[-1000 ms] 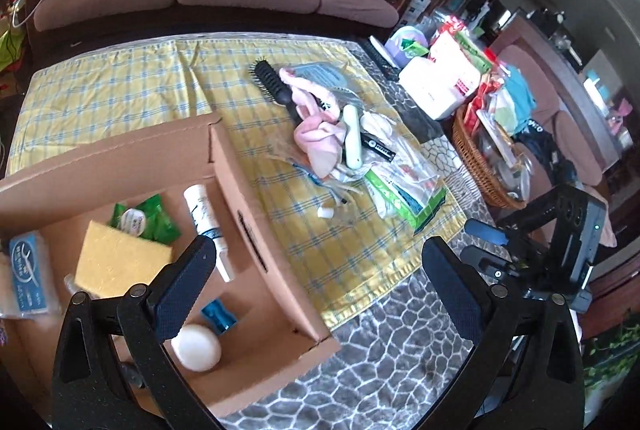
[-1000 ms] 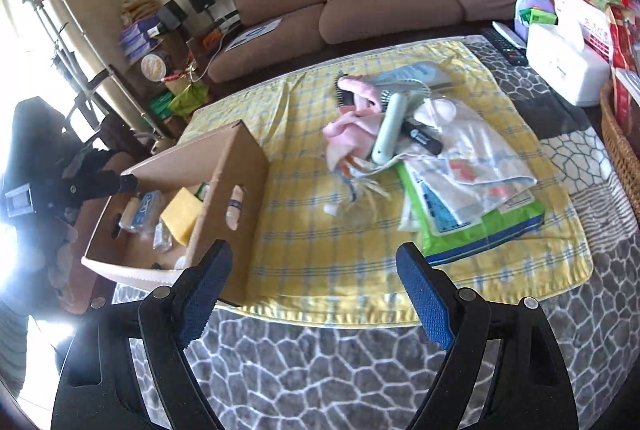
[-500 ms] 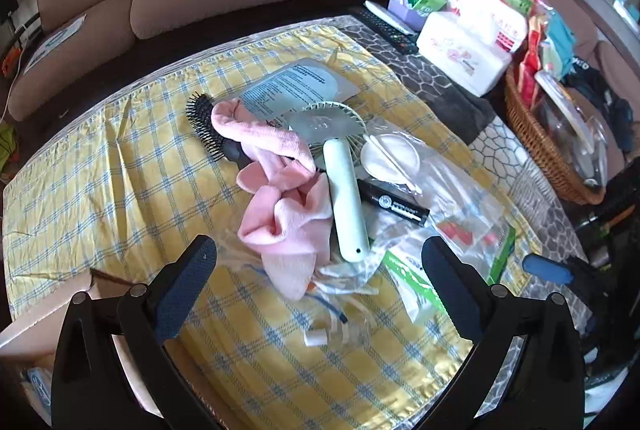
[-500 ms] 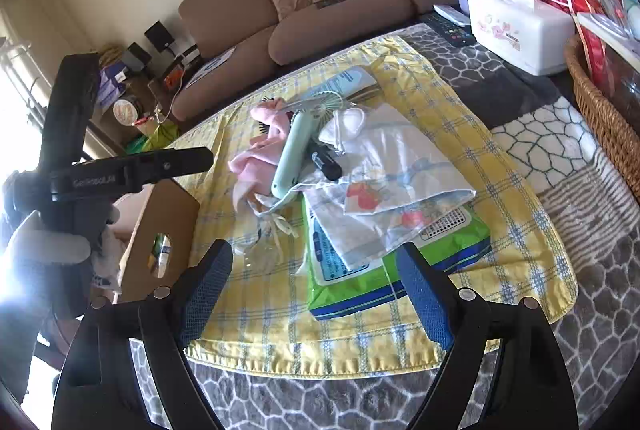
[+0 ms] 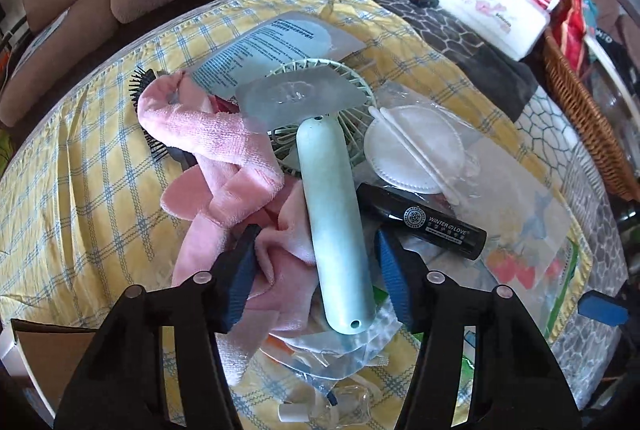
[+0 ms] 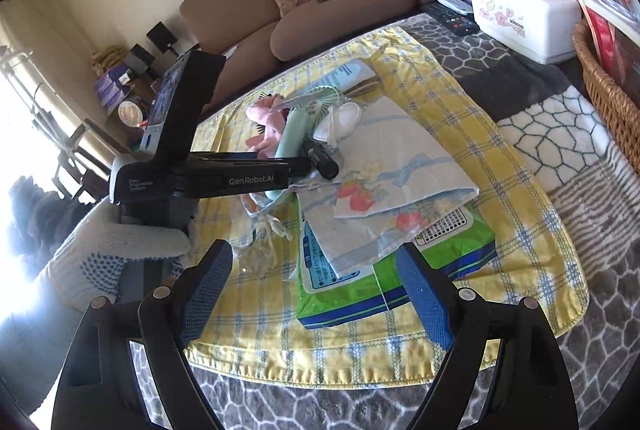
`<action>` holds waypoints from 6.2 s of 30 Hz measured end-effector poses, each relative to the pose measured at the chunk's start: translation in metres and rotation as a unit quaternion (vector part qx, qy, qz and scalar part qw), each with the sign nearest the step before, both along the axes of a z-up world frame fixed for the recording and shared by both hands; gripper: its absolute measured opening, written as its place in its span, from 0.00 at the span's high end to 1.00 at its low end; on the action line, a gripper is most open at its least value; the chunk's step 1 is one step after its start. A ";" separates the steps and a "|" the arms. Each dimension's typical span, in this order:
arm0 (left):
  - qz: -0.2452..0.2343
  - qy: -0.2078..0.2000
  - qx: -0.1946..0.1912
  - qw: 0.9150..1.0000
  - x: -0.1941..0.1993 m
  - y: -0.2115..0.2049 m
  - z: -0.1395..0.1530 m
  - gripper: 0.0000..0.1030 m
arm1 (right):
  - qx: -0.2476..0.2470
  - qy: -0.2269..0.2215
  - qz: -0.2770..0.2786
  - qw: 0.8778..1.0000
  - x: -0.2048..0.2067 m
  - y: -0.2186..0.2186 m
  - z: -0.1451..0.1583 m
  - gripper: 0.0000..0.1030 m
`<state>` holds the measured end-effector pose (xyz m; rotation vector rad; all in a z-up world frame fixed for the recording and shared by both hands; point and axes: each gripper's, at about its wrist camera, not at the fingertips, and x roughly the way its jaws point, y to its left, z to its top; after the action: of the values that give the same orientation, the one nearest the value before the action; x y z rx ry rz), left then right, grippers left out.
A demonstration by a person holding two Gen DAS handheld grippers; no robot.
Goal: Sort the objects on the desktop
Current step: 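Move the left gripper to the mint-green handheld fan and grasp its handle, then lift the fan with the left gripper toward the right gripper, then grasp the fan head with the right gripper while the left gripper releases the handle, then carry the fan over the cardboard box with the right gripper, then lower the fan into the box and open the right gripper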
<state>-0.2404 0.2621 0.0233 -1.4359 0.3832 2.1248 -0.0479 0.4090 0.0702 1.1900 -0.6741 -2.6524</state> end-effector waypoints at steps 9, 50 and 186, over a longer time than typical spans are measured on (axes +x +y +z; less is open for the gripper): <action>0.006 -0.015 0.063 0.998 0.014 -0.038 0.039 0.76 | -0.052 0.011 0.003 0.999 -0.004 0.000 0.001 0.17; -0.047 -0.092 0.187 0.977 0.113 -0.077 0.073 0.78 | -0.368 0.098 0.002 0.925 -0.036 -0.014 -0.003 0.48; 0.156 0.037 0.265 0.951 0.156 -0.444 0.084 0.37 | 0.201 -0.120 0.192 0.953 -0.129 -0.362 0.007 0.19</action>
<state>-0.0845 -0.1820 0.1071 -1.1540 -0.3945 2.2888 -0.1765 0.0474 0.0770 1.5741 0.0873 -2.3916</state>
